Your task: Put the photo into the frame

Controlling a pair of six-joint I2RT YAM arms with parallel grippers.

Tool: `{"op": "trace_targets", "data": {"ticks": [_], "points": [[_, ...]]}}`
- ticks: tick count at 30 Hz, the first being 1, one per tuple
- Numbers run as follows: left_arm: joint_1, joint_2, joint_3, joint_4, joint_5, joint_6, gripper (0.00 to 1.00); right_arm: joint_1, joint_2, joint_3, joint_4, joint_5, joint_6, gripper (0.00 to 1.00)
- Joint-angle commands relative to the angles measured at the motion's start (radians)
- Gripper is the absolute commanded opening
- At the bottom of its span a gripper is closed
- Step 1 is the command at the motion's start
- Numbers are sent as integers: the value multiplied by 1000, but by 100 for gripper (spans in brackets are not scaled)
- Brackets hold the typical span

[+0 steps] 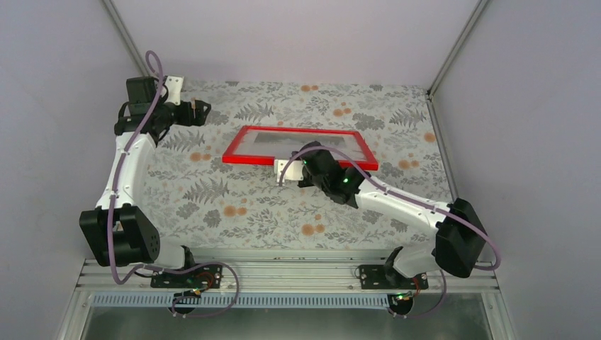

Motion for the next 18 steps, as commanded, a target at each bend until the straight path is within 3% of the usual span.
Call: {"op": "trace_targets", "data": {"ticks": [1, 8, 18], "points": [[7, 17, 33, -1, 16, -15, 100, 30, -16, -108, 276, 51, 19, 20], [7, 31, 22, -7, 27, -6, 100, 77, 41, -227, 358, 26, 93, 55], [6, 3, -19, -20, 36, 23, 100, 128, 123, -334, 456, 2, 177, 69]]}}
